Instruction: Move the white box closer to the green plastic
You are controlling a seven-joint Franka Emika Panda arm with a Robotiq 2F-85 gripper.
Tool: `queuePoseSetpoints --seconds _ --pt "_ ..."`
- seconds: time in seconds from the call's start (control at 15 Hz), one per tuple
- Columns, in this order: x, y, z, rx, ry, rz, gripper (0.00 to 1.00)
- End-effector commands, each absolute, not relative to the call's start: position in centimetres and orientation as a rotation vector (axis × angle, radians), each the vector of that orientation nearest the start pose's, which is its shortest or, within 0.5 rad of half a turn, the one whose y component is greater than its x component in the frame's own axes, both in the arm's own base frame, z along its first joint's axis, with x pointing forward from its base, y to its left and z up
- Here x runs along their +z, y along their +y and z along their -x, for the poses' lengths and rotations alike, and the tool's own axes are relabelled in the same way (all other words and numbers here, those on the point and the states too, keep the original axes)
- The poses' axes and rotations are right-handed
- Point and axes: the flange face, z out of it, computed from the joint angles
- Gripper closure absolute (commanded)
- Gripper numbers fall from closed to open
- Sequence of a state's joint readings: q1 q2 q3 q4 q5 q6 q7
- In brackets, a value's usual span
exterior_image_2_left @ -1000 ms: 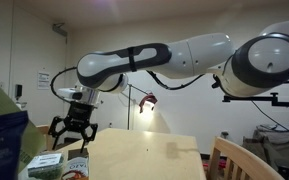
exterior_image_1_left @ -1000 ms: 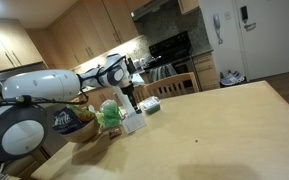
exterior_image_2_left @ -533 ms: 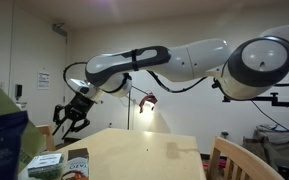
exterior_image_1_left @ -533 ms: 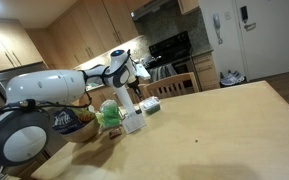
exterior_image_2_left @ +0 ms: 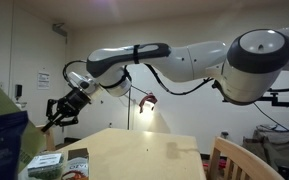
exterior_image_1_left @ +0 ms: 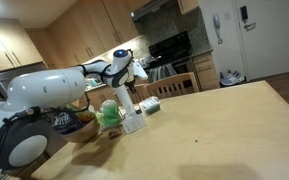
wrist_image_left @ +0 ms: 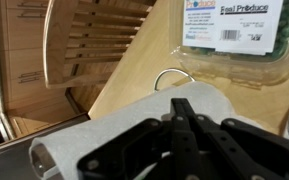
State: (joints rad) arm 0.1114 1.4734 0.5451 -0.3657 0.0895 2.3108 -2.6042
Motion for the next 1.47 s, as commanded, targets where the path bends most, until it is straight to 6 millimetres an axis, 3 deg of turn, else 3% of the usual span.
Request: queuePoseSetpoints --seconds 0.0,0.53,1.13,1.27,1.4 --pt "24.8 20.9 -82.2 1.136 2.581 -0.734 1.0" --pt "24.3 21.5 -81.9 1.112 2.625 -0.721 1.0" --pt "24.6 22.2 -81.6 0.869 2.672 -0.716 1.0" --pt "24.7 22.2 -81.6 0.869 2.689 -0.702 1.0" --pt "24.8 22.5 -81.4 1.0 2.707 -0.647 1.0"
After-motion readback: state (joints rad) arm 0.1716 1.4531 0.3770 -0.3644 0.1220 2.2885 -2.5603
